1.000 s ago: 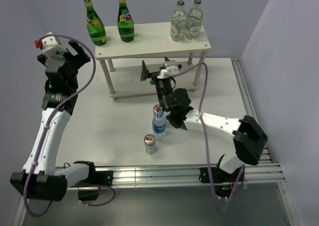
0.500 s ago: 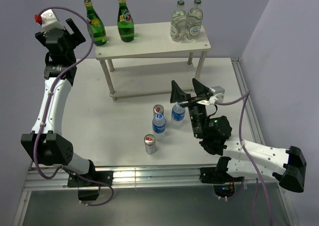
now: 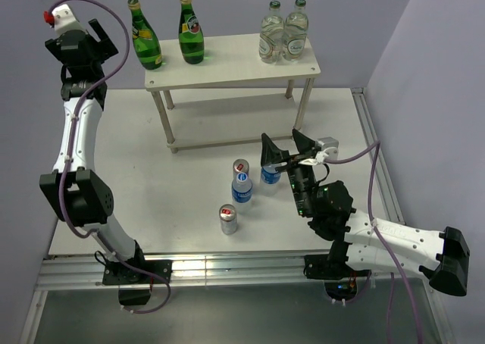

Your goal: Place and organize the beverage onto the shelf

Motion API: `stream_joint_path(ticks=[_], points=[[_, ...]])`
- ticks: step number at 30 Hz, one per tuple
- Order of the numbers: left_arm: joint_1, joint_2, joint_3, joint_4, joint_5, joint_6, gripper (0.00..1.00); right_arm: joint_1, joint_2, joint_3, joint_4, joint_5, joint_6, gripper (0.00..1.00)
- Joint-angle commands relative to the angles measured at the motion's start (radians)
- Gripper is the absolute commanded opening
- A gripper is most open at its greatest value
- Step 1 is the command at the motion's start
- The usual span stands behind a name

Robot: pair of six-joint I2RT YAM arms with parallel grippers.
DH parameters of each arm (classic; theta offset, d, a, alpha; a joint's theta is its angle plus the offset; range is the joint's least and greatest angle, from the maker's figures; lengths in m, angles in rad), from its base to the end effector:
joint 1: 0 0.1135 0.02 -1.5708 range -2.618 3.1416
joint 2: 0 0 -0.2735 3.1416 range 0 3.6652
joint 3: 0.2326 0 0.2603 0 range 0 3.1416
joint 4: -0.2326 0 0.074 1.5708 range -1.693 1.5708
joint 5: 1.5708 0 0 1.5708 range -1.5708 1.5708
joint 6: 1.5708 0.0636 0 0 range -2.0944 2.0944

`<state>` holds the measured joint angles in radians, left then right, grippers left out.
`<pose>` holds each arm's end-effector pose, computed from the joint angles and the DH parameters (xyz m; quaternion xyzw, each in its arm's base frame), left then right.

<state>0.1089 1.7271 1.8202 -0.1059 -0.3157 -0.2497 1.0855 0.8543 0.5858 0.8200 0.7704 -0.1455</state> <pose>0.4389 0.0678 0.4652 -0.2340 0.6718 0.0628 0.7000 0.1336 0.1584 0.3731 0.0068 0.5585 0.2029 0.8043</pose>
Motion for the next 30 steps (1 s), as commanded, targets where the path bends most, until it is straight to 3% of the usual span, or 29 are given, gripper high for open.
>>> stream_joint_path(ticks=[1,16,30], points=[[0.000,0.047,0.076,-0.015,0.056,-0.020,0.99,0.010,-0.021,-0.012,0.010,0.015,0.015,0.93],[-0.041,0.195,0.243,-0.055,0.147,-0.033,0.99,0.011,-0.006,-0.055,0.034,0.035,0.026,0.93],[-0.159,0.155,0.156,-0.020,0.083,0.007,0.99,0.011,-0.011,-0.080,0.044,0.046,0.041,0.93]])
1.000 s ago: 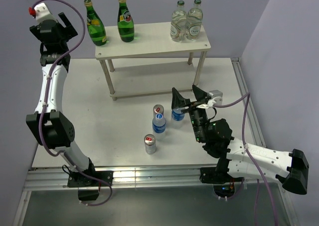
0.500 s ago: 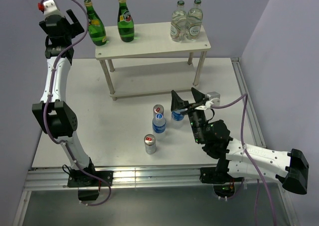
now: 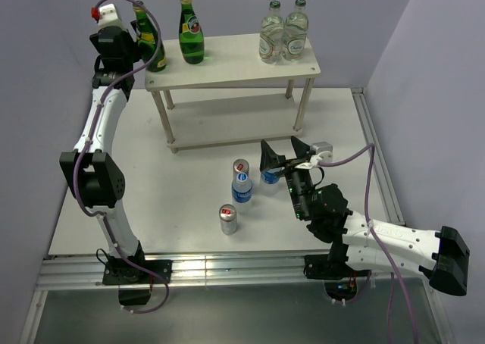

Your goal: Place and organize the beverage onto the shelf

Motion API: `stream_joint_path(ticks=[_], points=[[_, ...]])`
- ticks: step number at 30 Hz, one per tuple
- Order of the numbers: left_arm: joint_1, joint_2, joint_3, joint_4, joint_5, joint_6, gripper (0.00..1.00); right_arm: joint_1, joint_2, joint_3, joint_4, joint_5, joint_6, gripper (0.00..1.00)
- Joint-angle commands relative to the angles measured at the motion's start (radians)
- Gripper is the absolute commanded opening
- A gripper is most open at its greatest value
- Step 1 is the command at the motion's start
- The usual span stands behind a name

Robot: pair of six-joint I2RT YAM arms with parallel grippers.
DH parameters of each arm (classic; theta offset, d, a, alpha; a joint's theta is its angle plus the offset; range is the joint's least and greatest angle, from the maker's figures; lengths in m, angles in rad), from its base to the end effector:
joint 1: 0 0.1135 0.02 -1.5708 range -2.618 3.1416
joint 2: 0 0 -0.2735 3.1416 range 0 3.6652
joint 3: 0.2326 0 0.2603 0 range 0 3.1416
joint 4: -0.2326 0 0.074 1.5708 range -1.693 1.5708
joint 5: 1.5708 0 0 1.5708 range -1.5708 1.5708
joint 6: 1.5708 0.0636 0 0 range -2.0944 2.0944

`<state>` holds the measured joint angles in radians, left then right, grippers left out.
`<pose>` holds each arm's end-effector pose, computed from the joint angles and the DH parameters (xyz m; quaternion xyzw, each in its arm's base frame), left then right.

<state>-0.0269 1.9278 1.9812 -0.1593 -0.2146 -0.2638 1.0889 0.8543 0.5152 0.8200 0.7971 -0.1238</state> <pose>0.5009 0.0001 0.4288 -0.1585 0.7256 -0.0175 0.6694 0.1350 0.1599 0.3469 0.0005 0.5817 0.1875 0.7915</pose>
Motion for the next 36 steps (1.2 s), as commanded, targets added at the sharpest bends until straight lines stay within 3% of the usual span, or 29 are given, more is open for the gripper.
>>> stream_joint_path(ticks=[1,20,29,36], points=[[-0.027,-0.046,-0.007,0.035,-0.020,0.021,0.99,0.006,-0.011,-0.012,0.044,0.022,0.019,0.93],[-0.136,-0.009,0.033,0.030,-0.104,0.041,0.99,0.008,-0.047,-0.038,0.025,0.037,0.029,0.93],[-0.116,-0.003,0.041,0.032,-0.218,0.048,0.99,0.006,-0.058,-0.050,0.004,0.034,0.046,0.93],[-0.045,0.008,0.056,0.018,-0.213,0.020,0.99,0.008,-0.058,-0.055,-0.010,0.036,0.055,0.93]])
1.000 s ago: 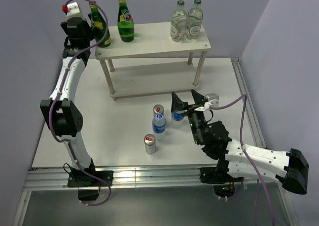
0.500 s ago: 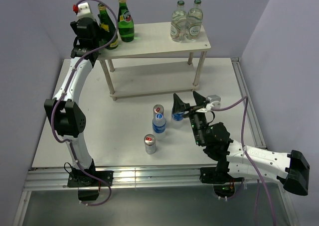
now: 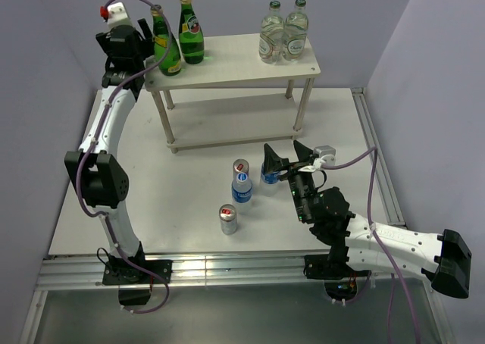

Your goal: Place and organize the beverage onto the shelf

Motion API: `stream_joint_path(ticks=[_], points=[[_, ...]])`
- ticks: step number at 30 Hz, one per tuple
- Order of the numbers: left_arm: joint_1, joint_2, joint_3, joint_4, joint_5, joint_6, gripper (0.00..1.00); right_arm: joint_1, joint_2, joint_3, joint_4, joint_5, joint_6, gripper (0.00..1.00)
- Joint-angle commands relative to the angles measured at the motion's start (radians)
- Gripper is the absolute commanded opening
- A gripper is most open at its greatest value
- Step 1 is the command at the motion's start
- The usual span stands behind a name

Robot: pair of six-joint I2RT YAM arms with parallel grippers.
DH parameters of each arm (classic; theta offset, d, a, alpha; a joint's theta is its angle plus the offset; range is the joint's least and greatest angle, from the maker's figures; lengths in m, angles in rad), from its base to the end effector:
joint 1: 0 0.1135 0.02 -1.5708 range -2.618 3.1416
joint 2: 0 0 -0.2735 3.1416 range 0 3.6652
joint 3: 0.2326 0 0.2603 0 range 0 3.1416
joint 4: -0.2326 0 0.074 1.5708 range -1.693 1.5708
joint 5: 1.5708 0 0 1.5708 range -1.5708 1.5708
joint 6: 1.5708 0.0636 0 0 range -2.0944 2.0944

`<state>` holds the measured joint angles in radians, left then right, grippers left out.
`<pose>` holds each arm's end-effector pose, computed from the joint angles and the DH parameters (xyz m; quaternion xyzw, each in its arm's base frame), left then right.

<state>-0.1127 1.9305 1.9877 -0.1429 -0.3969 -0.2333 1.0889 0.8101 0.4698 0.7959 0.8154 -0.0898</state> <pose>0.4975 -0.0316 0.4325 -0.1766 0.7129 0.0290 0.6780 0.1318 0.1521 0.3354 0.0097 0.5908 0.1890 0.7843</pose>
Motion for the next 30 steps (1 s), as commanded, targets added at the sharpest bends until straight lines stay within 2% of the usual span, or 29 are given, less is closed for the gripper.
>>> stream_joint_path(ticks=[1,5,11,16,23,26,28,30], points=[[0.050,0.005,0.046,0.002,-0.037,-0.008,0.99,0.008,-0.012,-0.010,0.016,0.016,0.021,0.93],[0.099,-0.021,0.016,-0.009,-0.062,-0.017,0.99,0.008,-0.002,-0.003,0.005,0.013,0.028,0.93],[0.110,-0.160,-0.101,-0.081,-0.154,-0.044,0.99,0.008,0.000,0.015,-0.032,0.001,0.051,0.93],[0.110,-0.381,-0.291,-0.150,-0.192,-0.109,0.99,0.020,-0.038,0.026,-0.092,0.016,0.082,0.93],[0.082,-0.753,-0.591,-0.236,-0.194,-0.138,0.99,0.039,-0.094,0.095,-0.355,0.100,0.186,0.94],[0.055,-0.855,-0.638,-0.305,-0.160,-0.166,0.99,0.040,-0.075,0.140,-0.509,0.152,0.274,0.95],[0.027,-0.893,-0.661,-0.345,-0.158,-0.182,0.99,0.039,-0.026,0.171,-0.643,0.188,0.370,0.96],[-0.025,-0.941,-0.685,-0.377,-0.160,-0.211,0.99,0.036,0.036,0.207,-0.708,0.195,0.418,0.96]])
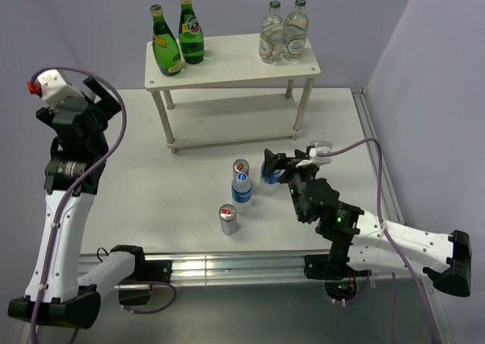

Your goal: Place and organize the beverage onto the shelf

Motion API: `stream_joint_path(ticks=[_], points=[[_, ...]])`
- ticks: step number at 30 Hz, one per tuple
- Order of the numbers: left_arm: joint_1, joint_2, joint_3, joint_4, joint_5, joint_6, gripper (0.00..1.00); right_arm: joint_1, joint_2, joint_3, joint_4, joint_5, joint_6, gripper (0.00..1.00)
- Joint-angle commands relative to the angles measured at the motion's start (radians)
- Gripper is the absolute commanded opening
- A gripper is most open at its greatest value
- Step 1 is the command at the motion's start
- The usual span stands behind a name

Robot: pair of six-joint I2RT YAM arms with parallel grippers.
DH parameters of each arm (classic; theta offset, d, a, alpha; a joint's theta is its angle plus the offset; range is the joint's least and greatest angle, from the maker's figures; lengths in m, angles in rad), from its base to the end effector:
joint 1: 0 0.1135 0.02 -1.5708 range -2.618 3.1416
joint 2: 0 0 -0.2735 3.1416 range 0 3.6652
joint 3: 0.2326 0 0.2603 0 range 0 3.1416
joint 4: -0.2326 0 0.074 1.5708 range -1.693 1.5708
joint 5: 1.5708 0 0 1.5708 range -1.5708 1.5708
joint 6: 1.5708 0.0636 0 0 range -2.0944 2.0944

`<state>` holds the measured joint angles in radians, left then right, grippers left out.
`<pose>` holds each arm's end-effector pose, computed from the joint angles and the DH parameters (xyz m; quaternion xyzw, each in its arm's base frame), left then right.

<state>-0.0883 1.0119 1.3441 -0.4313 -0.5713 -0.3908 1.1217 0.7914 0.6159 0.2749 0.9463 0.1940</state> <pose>0.2239 0.0147 0.4721 -0.2941 0.6746 0.0501 0.6752 0.1326 0.1562 0.3339 0.0349 0.6854 0.1615 0.7092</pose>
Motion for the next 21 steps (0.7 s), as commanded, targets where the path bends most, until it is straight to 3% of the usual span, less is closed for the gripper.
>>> stream_joint_path(ticks=[1,7,13,21], points=[[-0.083,-0.053,-0.058,-0.121,0.043,-0.063,0.99,0.003,0.096,0.080,-0.241,0.060,0.180,0.97],[-0.188,-0.177,-0.151,-0.159,0.146,-0.121,0.99,-0.042,0.201,0.131,-0.379,-0.012,0.349,0.97],[-0.225,-0.249,-0.200,-0.190,0.243,-0.112,0.99,-0.088,0.269,0.165,-0.456,0.002,0.447,0.97],[-0.225,-0.289,-0.292,-0.155,0.289,-0.083,0.99,-0.132,0.348,0.134,-0.353,0.016,0.432,0.95]])
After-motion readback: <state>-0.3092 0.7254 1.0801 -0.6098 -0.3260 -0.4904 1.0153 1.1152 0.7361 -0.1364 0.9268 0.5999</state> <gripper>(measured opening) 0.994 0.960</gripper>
